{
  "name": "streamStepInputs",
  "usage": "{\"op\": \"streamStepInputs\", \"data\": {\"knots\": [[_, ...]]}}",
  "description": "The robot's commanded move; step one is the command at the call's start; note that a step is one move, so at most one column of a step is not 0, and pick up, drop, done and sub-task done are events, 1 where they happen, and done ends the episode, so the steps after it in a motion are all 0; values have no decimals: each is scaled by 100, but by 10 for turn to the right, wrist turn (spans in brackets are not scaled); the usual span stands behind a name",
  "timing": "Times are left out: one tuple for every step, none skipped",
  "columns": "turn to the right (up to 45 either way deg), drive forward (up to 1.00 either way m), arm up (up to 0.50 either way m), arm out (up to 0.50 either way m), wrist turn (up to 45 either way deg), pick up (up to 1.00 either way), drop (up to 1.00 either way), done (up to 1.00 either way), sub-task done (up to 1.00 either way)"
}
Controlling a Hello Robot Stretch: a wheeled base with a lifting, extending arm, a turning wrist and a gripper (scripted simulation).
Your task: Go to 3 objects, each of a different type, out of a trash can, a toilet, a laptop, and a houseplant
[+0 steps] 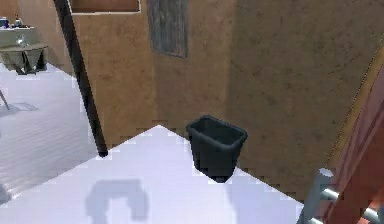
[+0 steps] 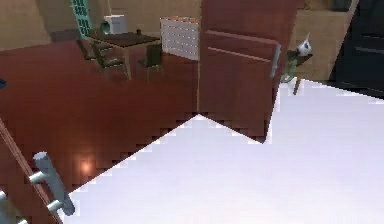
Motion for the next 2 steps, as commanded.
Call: {"op": "streamStepInputs", "data": {"knots": [[0, 50, 0, 0, 0, 0, 0, 0, 0], [120, 0, 0, 0, 0, 0, 0, 0, 0]]}}
